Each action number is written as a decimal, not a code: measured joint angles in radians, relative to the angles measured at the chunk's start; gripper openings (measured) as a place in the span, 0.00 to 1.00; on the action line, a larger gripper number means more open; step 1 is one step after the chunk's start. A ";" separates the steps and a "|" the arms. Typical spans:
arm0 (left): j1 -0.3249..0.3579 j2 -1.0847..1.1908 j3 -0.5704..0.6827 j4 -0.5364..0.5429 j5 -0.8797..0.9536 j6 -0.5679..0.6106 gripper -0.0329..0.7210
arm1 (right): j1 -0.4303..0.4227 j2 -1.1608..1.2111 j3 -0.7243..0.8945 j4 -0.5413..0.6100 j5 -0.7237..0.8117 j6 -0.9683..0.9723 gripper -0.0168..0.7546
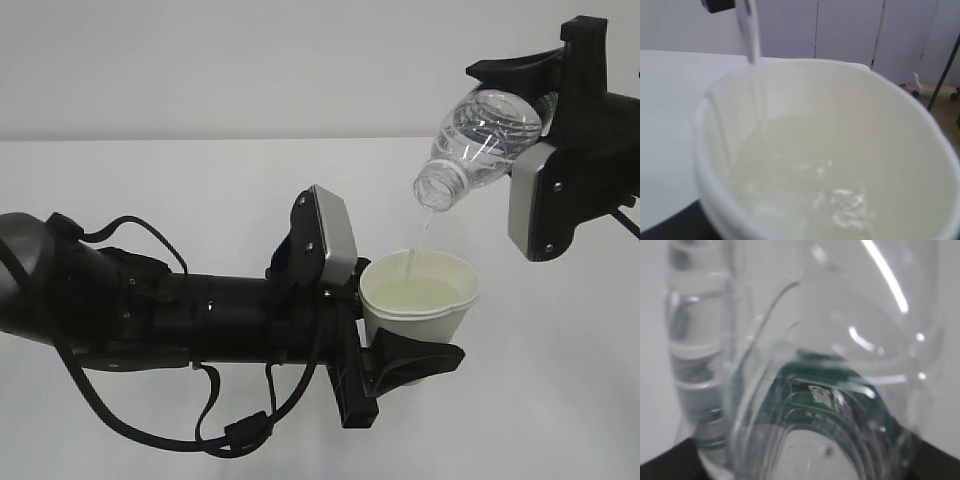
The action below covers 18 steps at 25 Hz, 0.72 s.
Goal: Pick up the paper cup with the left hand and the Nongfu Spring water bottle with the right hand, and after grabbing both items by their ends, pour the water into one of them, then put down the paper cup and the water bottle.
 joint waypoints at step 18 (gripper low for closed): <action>0.000 0.000 0.000 -0.003 0.000 0.000 0.60 | 0.000 0.000 0.000 0.000 -0.002 -0.006 0.63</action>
